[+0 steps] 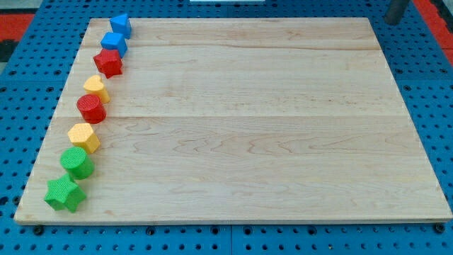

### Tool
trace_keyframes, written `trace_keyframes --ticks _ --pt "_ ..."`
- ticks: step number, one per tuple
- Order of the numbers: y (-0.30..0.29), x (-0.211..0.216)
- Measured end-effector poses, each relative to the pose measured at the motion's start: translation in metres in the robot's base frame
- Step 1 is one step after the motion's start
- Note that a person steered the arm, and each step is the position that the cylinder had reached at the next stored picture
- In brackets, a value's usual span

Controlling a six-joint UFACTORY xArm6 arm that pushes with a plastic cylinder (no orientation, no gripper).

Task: Point your arm to the green star

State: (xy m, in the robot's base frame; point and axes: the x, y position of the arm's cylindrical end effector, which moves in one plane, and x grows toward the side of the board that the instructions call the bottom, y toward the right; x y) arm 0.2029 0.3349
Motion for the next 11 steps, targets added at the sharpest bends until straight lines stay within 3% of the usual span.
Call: trace_keyframes --ticks 4,5,6,8,9,10,11 --pt "-0.011 0.009" --pt "-0.017 0.048" --pt "-0.097 0.155" --pt "-0.32 0.299" --pt "-0.38 0.408" --pt "-0.396 0.415" --pt "-0.488 0.416"
